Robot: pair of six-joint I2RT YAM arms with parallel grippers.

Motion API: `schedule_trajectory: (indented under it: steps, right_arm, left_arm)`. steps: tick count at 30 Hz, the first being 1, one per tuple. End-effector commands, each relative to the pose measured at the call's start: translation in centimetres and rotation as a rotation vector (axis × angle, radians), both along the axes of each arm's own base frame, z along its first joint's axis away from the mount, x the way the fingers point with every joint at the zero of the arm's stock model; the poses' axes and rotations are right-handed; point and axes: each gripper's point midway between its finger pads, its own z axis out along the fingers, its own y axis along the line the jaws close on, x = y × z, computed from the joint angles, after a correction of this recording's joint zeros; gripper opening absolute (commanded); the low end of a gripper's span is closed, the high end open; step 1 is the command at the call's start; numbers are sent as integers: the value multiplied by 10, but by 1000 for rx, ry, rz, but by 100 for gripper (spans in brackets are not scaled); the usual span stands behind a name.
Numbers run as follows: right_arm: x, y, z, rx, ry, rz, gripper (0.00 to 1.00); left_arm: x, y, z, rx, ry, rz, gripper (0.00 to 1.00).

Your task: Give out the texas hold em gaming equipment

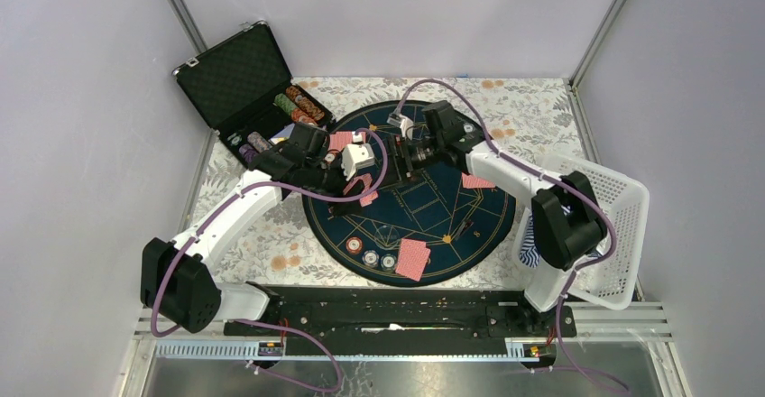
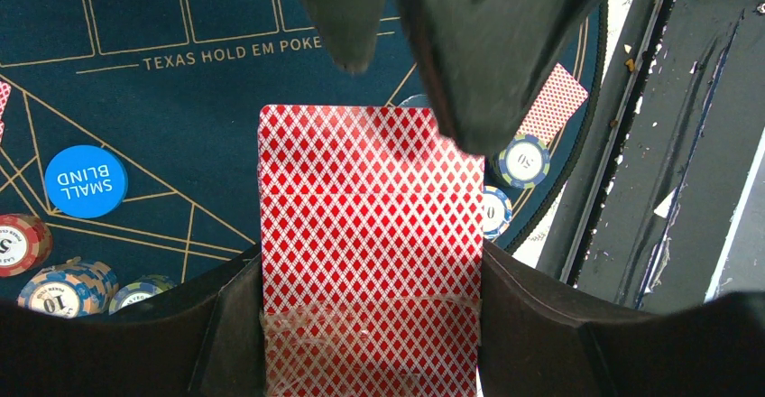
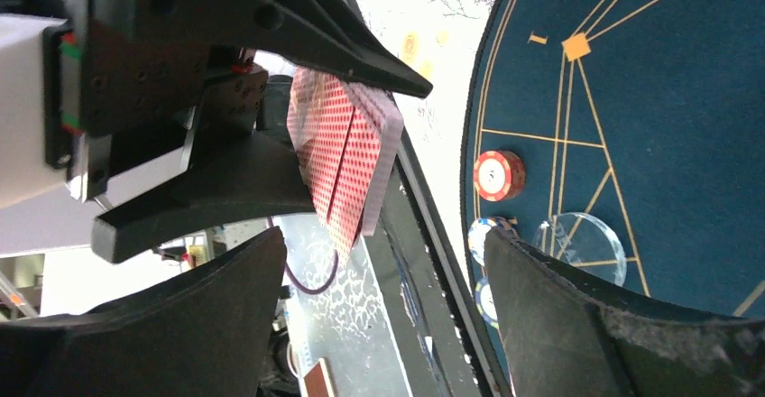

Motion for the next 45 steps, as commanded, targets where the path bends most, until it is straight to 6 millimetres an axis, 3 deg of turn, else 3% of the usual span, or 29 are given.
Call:
schedule_trajectory:
  steps: [1,10,13,17,32,38,40,45]
  right_arm:
    - [-1,18,5,46,54,14,85]
    - [-4,25,-12,30,123,38,63]
    - [-5,24,-8,51,136,37,50]
    - [-2,20,-5,65,143,29,39]
    - [8,4,6,81,132,0,31]
    - [4,4,17,115,131,24,19]
    - [2,4,21,137,129,34,21]
    - [-4,4,31,189,150,37,46]
  left_arm:
    - [5,-7,24,-67,-82,-31,0]
    - [5,-7,24,-65,-86,-31,0]
    - [5,-6,23,-64,-96,-26,0]
    - [4,-5,22,-63,-93,-26,0]
    - [4,-6,23,-65,-92,-25,0]
    - [5,-6,24,-65,-95,-25,0]
    - [5,-6,23,-64,-94,-25,0]
    - [6,-6,25,-65,-96,-23,0]
